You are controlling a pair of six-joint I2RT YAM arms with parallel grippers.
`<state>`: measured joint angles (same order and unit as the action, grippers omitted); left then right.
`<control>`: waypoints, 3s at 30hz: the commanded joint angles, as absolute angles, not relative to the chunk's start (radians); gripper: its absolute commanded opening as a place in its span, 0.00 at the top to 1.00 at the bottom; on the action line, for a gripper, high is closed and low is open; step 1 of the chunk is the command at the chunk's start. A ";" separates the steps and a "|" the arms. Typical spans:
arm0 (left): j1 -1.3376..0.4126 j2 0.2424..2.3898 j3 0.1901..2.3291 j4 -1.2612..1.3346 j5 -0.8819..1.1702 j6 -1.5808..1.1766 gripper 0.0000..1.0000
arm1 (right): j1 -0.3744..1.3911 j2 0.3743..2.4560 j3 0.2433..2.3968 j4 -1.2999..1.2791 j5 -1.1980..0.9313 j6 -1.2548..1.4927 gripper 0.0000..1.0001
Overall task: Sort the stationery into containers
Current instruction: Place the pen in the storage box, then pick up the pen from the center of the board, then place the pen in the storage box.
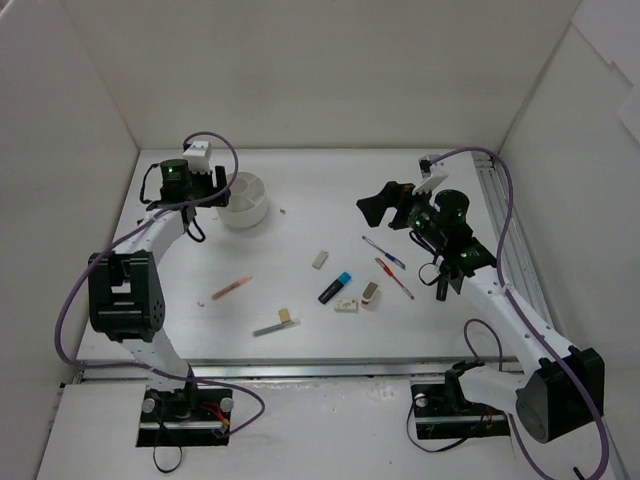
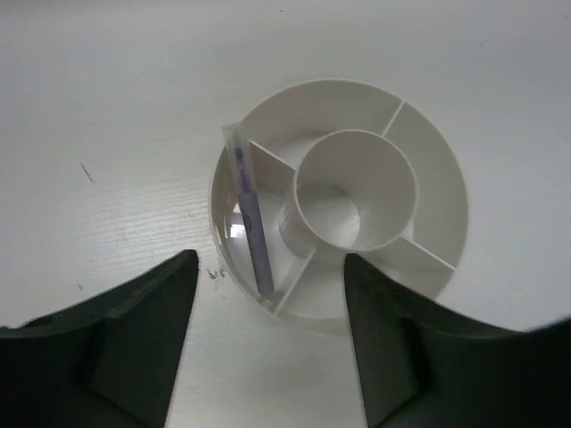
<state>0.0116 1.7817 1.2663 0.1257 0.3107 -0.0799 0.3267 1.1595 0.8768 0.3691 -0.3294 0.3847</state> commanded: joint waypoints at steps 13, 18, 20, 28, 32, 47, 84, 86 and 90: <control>-0.123 1.226 0.875 -0.196 0.489 -0.029 0.00 | 0.322 1.069 0.762 0.472 -0.354 0.422 0.02; -0.135 1.166 0.776 -0.189 0.332 -0.110 0.00 | 0.321 1.115 0.775 0.454 -0.426 0.423 0.02; -0.135 1.169 0.749 -0.175 0.328 -0.133 0.00 | 0.321 1.118 0.770 0.451 -0.457 0.426 0.02; -0.202 1.334 0.773 -0.216 0.293 -0.201 0.00 | 0.319 1.052 0.750 0.405 -0.404 0.402 0.02; -0.236 1.422 0.844 -0.262 0.189 -0.198 0.00 | 0.318 1.029 0.745 0.393 -0.413 0.379 0.02; -0.342 1.555 0.943 -0.376 0.078 -0.213 0.34 | 0.316 0.968 0.765 0.301 -0.411 0.334 0.02; -0.266 1.321 1.221 -0.201 -0.460 -0.224 1.00 | 0.313 0.873 0.747 0.256 -0.273 0.259 0.02; -0.229 1.357 1.259 -0.141 -0.491 -0.247 1.00 | 0.314 0.868 0.736 0.270 -0.246 0.258 0.02; -0.160 1.443 1.324 -0.023 -0.514 -0.264 1.00 | 0.313 0.854 0.723 0.305 -0.181 0.247 0.02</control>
<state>-0.1848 1.3972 1.2690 -0.1699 -0.4671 -0.2466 0.3202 0.8783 0.7223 0.1982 -0.2565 0.2737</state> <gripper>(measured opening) 0.091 0.979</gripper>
